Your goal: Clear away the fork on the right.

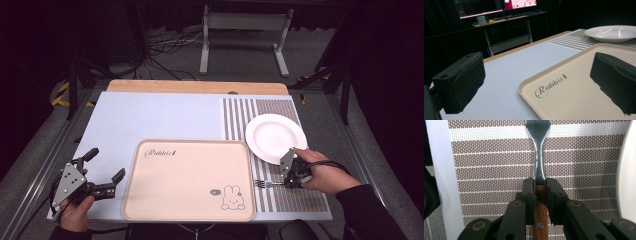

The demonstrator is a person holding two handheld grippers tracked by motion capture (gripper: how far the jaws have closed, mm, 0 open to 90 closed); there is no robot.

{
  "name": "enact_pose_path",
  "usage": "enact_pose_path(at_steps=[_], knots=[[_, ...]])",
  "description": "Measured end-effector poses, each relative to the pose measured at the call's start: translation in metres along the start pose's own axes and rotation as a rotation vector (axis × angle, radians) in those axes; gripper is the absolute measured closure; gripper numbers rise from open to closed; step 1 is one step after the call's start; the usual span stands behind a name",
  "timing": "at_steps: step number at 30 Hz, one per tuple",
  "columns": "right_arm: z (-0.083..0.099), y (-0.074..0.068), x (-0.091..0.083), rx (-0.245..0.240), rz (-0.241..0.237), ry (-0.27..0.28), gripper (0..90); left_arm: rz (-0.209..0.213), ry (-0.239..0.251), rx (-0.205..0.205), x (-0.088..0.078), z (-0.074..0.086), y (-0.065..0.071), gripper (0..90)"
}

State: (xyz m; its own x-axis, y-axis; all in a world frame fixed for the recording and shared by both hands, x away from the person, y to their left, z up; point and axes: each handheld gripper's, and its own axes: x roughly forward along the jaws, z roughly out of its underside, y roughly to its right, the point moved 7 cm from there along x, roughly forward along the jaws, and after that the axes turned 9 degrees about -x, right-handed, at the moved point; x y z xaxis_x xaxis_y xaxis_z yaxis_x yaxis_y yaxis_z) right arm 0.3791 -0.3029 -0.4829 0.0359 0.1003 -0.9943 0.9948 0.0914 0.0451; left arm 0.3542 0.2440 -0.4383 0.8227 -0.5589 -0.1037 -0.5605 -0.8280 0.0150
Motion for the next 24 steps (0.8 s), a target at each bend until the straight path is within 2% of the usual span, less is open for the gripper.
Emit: enact_pose_path(at_steps=[5, 14, 16, 24], knots=[[0.0003, -0.0002, 0.0004, 0.016, 0.005, 0.009, 78.2, -0.001, -0.001, 0.001, 0.0002, 0.0001, 0.0000, 0.5], [0.0007, -0.0007, -0.0005, 0.013, 0.000, 0.010, 78.5, 0.000, -0.006, 0.000, 0.0005, 0.0007, -0.0002, 0.5], [0.0007, 0.0001, -0.0006, 0.012, 0.029, 0.029, 78.6, 0.000, -0.005, -0.003, 0.0007, 0.0007, -0.0003, 0.5], [-0.0022, -0.0003, -0.0093, 0.022, 0.050, 0.059, 78.6, 0.000, -0.003, -0.007, 0.0006, 0.0006, -0.0005, 0.5]])
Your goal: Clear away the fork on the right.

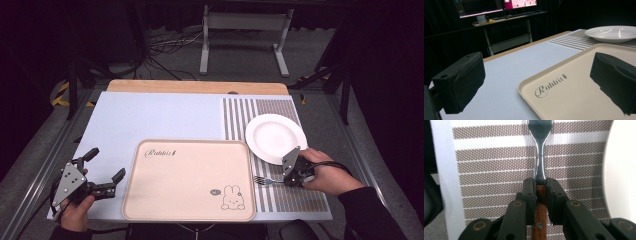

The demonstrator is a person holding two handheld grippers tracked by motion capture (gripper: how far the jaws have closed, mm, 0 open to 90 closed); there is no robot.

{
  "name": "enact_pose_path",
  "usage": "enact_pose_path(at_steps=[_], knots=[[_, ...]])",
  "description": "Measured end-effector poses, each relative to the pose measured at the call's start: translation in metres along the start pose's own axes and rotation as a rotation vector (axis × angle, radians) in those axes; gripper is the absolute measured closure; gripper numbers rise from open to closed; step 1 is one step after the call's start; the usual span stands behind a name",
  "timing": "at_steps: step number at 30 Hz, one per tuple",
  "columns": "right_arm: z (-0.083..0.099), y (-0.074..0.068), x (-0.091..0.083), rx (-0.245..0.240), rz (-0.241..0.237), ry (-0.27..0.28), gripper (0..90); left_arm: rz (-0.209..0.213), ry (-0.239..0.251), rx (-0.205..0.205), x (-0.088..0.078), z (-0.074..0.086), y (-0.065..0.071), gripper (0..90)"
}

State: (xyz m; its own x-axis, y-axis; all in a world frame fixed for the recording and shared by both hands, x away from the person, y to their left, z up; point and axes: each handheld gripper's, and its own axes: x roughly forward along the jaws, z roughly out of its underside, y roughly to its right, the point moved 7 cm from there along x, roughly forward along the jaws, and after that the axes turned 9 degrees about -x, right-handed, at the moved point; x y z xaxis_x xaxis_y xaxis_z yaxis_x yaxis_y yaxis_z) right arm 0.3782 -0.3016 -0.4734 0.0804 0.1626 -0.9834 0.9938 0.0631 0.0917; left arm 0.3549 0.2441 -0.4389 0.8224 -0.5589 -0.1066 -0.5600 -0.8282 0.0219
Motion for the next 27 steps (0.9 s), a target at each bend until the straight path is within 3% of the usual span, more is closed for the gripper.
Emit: enact_pose_path(at_steps=[8, 23, 27], knots=[[-0.009, 0.005, -0.017, 0.012, 0.042, 0.035, 78.6, 0.000, 0.000, 0.002, 0.000, 0.000, 0.000, 0.5], [-0.032, 0.016, -0.048, -0.026, 0.114, 0.068, 78.6, -0.001, 0.003, 0.003, -0.001, -0.001, 0.000, 0.5], [-0.044, 0.020, -0.053, -0.003, 0.131, 0.102, 78.6, -0.001, 0.004, 0.004, -0.001, -0.001, 0.000, 0.5]])
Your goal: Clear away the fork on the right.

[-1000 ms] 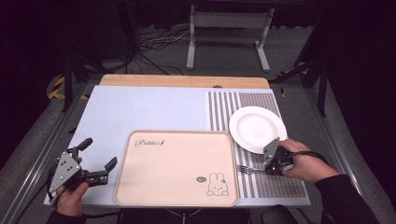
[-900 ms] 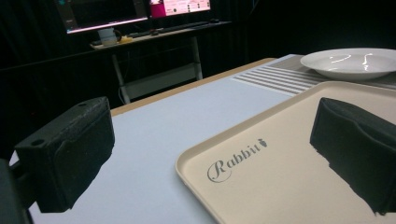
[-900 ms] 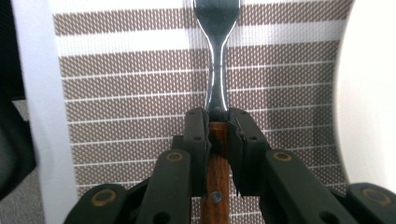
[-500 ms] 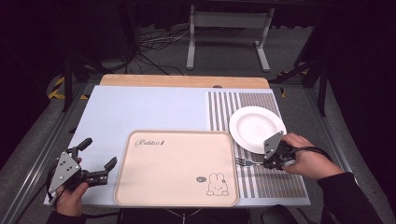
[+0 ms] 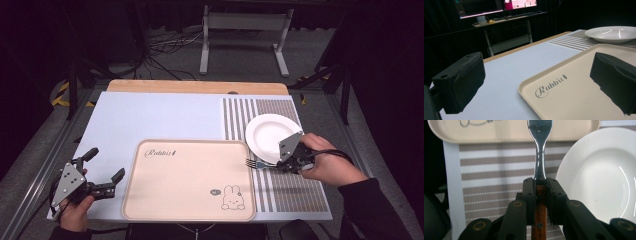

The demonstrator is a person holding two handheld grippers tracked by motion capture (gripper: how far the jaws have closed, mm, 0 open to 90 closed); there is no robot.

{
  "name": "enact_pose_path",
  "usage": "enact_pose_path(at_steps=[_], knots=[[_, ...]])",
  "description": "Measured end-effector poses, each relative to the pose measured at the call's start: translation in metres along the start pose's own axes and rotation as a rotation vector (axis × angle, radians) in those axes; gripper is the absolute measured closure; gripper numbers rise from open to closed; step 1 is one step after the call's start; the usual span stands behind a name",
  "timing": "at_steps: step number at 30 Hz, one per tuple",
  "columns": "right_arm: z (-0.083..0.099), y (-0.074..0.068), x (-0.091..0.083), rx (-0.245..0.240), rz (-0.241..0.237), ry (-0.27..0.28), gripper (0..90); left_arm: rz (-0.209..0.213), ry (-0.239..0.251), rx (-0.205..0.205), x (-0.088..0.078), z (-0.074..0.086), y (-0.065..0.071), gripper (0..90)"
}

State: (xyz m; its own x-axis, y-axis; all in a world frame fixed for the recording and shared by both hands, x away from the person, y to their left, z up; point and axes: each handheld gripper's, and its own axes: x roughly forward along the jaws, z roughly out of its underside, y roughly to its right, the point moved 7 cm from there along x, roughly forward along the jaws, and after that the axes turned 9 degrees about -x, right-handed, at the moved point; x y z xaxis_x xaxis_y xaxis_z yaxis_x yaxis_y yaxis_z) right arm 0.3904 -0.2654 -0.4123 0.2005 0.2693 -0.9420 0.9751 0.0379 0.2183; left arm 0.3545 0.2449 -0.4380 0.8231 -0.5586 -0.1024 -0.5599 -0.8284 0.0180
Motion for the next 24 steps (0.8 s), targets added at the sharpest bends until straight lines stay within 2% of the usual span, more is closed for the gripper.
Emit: enact_pose_path(at_steps=[7, 8, 11, 14, 19, 24], knots=[[-0.018, 0.001, 0.000, 0.048, -0.003, 0.029, 78.6, 0.000, 0.001, 0.002, 0.000, 0.000, 0.000, 0.5], [-0.021, 0.001, 0.000, 0.063, -0.004, 0.033, 78.6, 0.000, 0.001, 0.002, 0.000, 0.000, 0.000, 0.5], [-0.032, 0.001, -0.003, 0.157, -0.021, 0.064, 78.6, 0.000, 0.001, 0.002, 0.000, 0.000, 0.000, 0.5], [-0.039, 0.000, -0.004, 0.205, -0.030, 0.064, 78.6, 0.001, 0.002, 0.003, 0.000, 0.000, 0.000, 0.5], [-0.050, 0.000, -0.005, 0.250, -0.033, 0.069, 78.6, 0.001, 0.002, 0.004, -0.001, -0.001, 0.000, 0.5], [-0.060, -0.002, -0.005, 0.333, -0.045, 0.081, 78.6, 0.001, 0.003, 0.002, -0.001, -0.001, 0.000, 0.5]])
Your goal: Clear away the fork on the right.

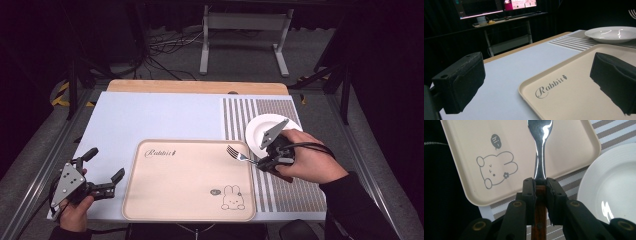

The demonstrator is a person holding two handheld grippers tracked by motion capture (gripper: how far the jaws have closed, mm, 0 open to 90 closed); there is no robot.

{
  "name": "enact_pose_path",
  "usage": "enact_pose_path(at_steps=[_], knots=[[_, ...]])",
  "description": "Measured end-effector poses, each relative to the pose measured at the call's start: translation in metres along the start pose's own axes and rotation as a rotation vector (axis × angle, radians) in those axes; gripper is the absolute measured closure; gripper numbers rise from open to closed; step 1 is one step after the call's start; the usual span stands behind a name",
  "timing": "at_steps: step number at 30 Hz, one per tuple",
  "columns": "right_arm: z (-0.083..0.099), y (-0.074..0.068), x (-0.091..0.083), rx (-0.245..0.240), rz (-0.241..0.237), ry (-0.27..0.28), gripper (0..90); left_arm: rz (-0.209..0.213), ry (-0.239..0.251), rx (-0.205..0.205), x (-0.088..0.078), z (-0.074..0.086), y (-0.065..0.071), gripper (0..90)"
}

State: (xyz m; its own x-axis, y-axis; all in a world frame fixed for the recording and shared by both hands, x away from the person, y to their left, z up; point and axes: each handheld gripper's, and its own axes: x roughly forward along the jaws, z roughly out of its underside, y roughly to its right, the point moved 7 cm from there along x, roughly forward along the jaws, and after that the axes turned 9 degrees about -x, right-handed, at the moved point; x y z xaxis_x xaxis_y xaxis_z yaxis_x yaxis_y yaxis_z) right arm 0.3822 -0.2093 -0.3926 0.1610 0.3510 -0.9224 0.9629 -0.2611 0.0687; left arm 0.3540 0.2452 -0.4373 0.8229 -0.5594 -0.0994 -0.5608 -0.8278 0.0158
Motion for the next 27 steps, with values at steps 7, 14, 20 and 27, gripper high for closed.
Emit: enact_pose_path(at_steps=[7, 14, 20, 27], knots=[[-0.010, -0.004, 0.003, 0.086, 0.010, 0.003, 78.6, 0.001, 0.000, 0.002, 0.000, 0.000, 0.000, 0.5], [-0.020, -0.010, 0.007, 0.179, 0.008, 0.003, 78.6, 0.002, 0.001, 0.000, 0.000, 0.000, 0.000, 0.5], [-0.027, -0.014, 0.013, 0.246, 0.020, -0.007, 78.6, 0.002, 0.001, 0.000, 0.000, 0.000, 0.000, 0.5], [-0.034, -0.016, 0.020, 0.347, 0.050, -0.008, 78.6, 0.003, 0.000, 0.002, 0.000, 0.000, 0.000, 0.5]])
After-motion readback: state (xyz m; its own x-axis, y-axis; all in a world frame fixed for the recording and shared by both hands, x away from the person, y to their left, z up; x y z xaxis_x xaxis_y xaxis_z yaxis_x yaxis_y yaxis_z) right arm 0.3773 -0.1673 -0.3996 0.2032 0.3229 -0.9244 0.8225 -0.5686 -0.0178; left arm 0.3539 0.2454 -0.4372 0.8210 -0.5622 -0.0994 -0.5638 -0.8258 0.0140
